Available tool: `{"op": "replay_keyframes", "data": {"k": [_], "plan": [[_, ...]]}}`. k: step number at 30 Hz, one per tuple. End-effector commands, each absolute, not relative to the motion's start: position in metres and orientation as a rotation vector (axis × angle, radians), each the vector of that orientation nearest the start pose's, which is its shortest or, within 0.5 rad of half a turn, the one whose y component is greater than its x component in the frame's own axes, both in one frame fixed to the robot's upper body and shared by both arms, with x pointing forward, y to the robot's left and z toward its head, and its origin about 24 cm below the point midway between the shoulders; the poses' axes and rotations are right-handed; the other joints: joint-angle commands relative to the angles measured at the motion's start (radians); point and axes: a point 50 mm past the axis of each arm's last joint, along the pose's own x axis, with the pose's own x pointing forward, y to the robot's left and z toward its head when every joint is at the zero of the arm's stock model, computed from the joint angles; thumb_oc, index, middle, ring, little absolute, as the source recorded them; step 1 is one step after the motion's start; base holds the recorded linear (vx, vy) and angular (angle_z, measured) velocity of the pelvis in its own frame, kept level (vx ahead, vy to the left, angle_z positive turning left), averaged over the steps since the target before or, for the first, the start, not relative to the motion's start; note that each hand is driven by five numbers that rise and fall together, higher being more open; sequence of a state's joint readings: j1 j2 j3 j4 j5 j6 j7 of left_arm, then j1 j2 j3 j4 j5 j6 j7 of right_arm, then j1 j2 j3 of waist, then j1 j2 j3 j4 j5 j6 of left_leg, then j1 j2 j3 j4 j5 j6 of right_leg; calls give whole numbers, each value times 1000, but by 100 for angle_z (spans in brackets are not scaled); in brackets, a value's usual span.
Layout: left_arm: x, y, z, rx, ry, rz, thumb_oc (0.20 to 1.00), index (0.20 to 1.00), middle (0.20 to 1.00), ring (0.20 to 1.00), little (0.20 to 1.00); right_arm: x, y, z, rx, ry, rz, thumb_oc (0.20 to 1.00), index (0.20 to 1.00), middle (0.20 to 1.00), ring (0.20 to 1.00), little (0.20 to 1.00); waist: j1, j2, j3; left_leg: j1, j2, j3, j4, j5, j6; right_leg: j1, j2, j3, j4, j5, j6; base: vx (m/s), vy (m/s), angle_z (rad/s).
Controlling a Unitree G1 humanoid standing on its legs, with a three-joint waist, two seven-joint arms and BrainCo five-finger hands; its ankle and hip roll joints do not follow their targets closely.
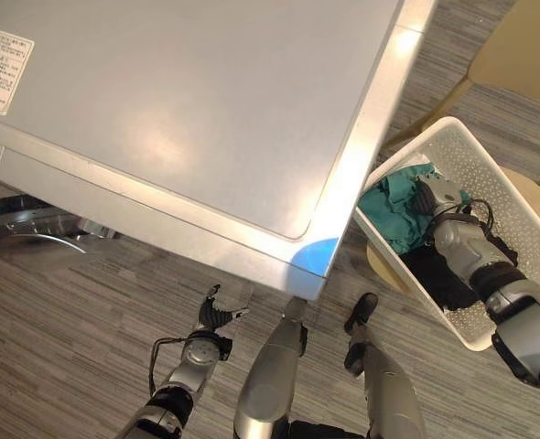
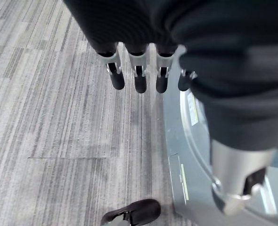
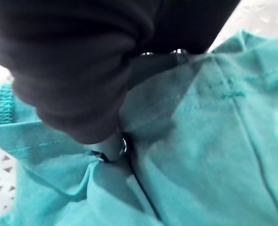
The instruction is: Grab the laundry basket,head to the washer,open it,put in the laundry and shut it.
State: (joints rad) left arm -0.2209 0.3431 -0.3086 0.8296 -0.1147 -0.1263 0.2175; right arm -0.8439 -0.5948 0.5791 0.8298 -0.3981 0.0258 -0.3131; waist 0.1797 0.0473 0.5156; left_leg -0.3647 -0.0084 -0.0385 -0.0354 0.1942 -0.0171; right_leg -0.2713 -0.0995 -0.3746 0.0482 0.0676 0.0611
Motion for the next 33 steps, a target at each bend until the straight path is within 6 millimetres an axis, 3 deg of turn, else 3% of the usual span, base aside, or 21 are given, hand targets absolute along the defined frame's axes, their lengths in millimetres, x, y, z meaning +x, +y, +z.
{"op": "replay_keyframes", "data": {"k": [1,2,4,6,9,13,16,17,19,20,21,22,24,26,29,30,31,32,33], "plan": [[237,216,-75,384,520,94,1000,1000,1000,1000,1000,376,-218,131,-1192,-188,-136,200,200,200,200,200,-24,-37,-68,6,3,41,35,-85,-47,-36,-52,81,28,-46,75,0,0,0],[235,215,-76,373,523,94,1000,1000,1000,1000,1000,367,-214,133,-1068,-239,-145,200,200,200,200,200,-37,-43,-81,29,5,46,39,-98,-41,-15,-53,89,23,-44,77,21,31,-4],[233,215,-77,366,531,96,1000,1000,1000,1000,1000,361,-212,133,-1009,-264,-149,200,200,200,200,200,-43,-46,-89,44,5,50,41,-106,-38,0,-54,92,20,-45,77,35,16,-13],[225,217,-80,356,545,102,1000,1000,1000,1000,1000,341,-204,128,-815,-317,-131,200,200,200,200,200,-67,-61,-121,93,8,62,53,-136,-28,48,-57,100,11,-46,81,69,16,-18],[218,226,-80,359,556,118,1000,1000,1000,1000,1000,327,-203,123,-745,-325,-99,200,200,200,200,200,-80,-75,-148,127,8,73,62,-156,-18,78,-56,110,2,-44,86,50,34,-11],[195,246,-83,390,594,159,1000,1000,1000,1000,1000,293,-198,111,-599,-322,1,200,200,200,200,200,-106,-106,-214,220,9,110,72,-199,6,139,-48,147,-10,-39,100,38,85,-30],[187,250,-83,387,598,161,1000,1000,1000,1000,1000,282,-193,111,-520,-329,53,200,200,200,200,200,-106,-112,-229,255,8,129,61,-202,14,147,-47,161,-2,-33,108,-52,52,-48],[187,253,-77,388,571,165,1000,1000,1000,1000,1000,271,-191,110,-445,-333,86,200,200,200,200,200,-112,-109,-229,274,13,130,47,-192,19,138,-48,166,46,-38,114,-158,23,-47],[190,254,-74,387,559,168,1000,1000,1000,1000,1000,268,-190,108,-416,-329,92,200,200,200,200,200,-115,-107,-225,272,17,124,38,-178,21,129,-42,184,95,-56,118,-198,-25,-22],[200,256,-65,386,511,185,1000,1000,1000,1000,1000,262,-187,109,-325,-349,93,200,200,200,200,200,-122,-92,-220,253,28,108,34,-145,24,125,-13,226,229,-119,114,-240,-54,5],[202,256,-62,382,494,189,1000,1000,1000,1000,1000,258,-187,110,-301,-357,89,200,200,200,200,200,-123,-88,-228,241,30,100,33,-132,22,137,-1,239,269,-146,100,-244,-54,27],[202,255,-62,382,493,189,1000,1000,1000,1000,1000,258,-187,110,-301,-357,89,200,200,200,200,200,-122,-87,-230,238,31,100,33,-130,22,134,0,239,267,-143,100,-189,-140,71],[205,254,-54,373,446,188,1000,1000,1000,1000,1000,250,-188,110,-256,-375,70,200,200,200,200,200,-103,-89,-266,189,23,58,41,-94,16,188,51,309,386,-177,85,-209,-246,68],[209,250,-45,369,388,179,1000,1000,1000,1000,1000,250,-183,114,-245,-396,90,200,200,200,200,200,-72,-96,-285,133,25,31,43,-58,-15,279,85,334,242,-273,40,-238,-285,56],[214,240,-33,328,310,165,1000,1000,1000,1000,1000,258,-176,126,-235,-449,122,200,200,200,200,200,-40,-69,-279,72,48,15,23,20,-71,305,133,343,97,-281,0,-340,-263,49],[220,231,-23,308,252,134,1000,1000,1000,1000,1000,260,-178,132,-235,-467,132,200,200,200,200,200,-42,-51,-258,50,54,29,1,28,-96,296,136,306,62,-259,-5,-327,-197,45],[220,231,-23,308,252,134,1000,1000,1000,1000,1000,260,-178,132,-235,-467,132,200,200,200,200,200,-42,-51,-259,49,55,29,1,28,-96,296,137,306,61,-258,-5,-465,-150,85],[227,222,-7,299,165,84,1000,1000,1000,1000,1000,261,-178,136,-251,-474,148,200,200,200,200,200,-56,-52,-251,54,62,98,26,-19,-75,277,115,266,39,-233,1,-345,-82,94],[229,217,2,307,118,56,1000,1000,1000,1000,1000,260,-175,137,-248,-478,175,200,200,200,200,200,-61,-58,-249,64,61,116,62,-40,-62,272,100,243,26,-217,4,-437,-111,118]]}}
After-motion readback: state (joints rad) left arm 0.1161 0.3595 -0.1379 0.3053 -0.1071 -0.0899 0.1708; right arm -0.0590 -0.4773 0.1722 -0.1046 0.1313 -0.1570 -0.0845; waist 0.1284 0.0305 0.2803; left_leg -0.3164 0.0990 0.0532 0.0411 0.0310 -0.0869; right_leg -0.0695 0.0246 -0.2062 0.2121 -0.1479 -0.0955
